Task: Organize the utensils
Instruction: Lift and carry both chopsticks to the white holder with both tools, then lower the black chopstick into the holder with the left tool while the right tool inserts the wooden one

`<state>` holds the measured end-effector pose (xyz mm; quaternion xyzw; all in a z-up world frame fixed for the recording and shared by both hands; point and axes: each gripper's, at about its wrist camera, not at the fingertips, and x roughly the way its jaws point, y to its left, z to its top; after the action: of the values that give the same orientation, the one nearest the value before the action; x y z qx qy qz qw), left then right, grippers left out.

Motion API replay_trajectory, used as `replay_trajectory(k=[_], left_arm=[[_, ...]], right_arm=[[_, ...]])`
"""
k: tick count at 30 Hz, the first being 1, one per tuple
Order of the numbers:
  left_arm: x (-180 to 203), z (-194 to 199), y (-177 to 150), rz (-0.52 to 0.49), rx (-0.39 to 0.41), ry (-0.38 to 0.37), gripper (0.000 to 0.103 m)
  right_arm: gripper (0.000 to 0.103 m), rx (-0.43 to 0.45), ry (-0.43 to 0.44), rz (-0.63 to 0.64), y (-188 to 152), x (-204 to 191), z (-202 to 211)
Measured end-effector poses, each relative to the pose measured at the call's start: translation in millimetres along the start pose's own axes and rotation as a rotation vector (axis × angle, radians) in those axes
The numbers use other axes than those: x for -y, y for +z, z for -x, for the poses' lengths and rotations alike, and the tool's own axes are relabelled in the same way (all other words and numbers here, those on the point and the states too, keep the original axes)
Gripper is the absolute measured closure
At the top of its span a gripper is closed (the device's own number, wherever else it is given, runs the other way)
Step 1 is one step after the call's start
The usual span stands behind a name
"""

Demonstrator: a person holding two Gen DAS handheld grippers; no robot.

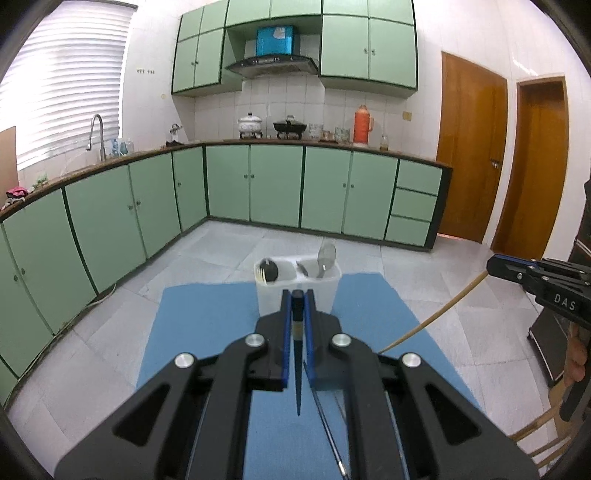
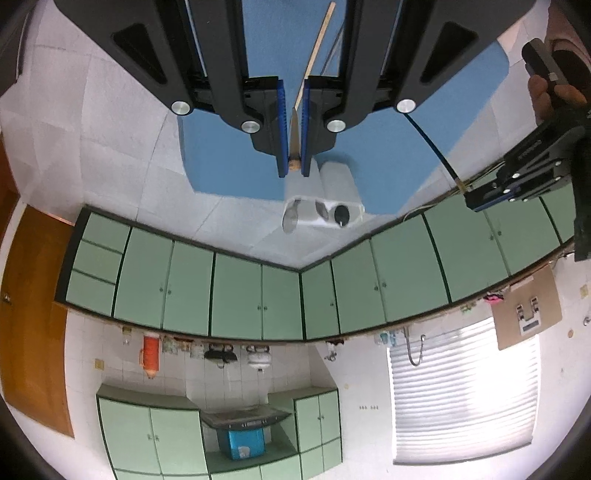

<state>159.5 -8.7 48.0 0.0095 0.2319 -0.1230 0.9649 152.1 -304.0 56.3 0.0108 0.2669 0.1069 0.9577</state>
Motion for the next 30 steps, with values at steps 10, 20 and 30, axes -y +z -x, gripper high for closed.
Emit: replay_trajectory(k=[10,20,30], left_arm=[[-4.4,-6.5,69.1,0.014,0.158,0.024,0.097],[1.1,-54.1,127.7,0.009,0.243,0.061,0.097],[-7.7,-123.6,141.0,0.035,0.240,0.078,0.097]], right_arm=[[0.097,0.101,0.025,0.047,61.3,-12.0,-3.6],[0.097,0.115,0.048,0.038,105.5,-12.9,-54.5],[0.097,0.059,0.055,0.020,114.3,-6.8,-128.8]])
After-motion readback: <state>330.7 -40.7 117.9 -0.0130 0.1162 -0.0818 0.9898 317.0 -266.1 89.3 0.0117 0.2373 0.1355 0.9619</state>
